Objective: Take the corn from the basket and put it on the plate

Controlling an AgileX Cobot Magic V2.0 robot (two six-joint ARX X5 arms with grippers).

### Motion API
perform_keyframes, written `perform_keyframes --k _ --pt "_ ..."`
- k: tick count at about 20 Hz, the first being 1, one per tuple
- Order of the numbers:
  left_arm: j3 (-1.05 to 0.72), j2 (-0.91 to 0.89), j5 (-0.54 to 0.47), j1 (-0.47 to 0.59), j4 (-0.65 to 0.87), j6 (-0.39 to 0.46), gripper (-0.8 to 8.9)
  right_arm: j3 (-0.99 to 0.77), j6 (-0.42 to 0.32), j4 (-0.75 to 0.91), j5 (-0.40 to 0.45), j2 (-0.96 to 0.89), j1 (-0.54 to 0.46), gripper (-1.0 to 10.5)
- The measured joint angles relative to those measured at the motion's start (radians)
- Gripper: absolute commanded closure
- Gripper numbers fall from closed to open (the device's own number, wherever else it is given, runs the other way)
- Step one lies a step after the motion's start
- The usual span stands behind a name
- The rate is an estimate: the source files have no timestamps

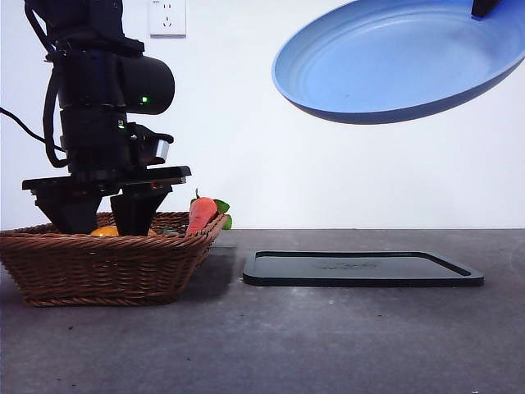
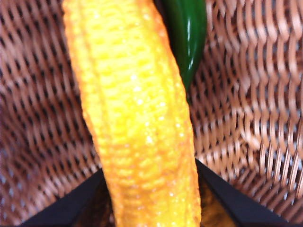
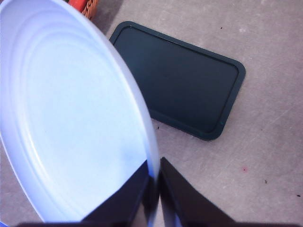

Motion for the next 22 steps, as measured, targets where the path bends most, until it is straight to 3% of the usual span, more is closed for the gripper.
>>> perform_keyframes --k 6,11,18,22 --pt "0.018 -0.100 0.000 0.005 -0.071 -0.001 7.04 0.000 0.000 0.000 0.000 0.000 0.000 9.4" --pt "0.022 -0.300 0.000 -0.001 -0.084 -0.012 7.03 0.001 0.021 0.029 -0.014 0.027 0.000 9.4" --pt "0.026 -0.578 0.026 -0.095 -0.085 -0.016 7.03 0.001 0.116 0.162 -0.215 0.228 0.018 9.4" --pt "0.029 -0.581 0.057 -0.180 -0.077 -0.019 7.03 0.001 0.184 0.223 -0.238 0.329 0.081 9.4"
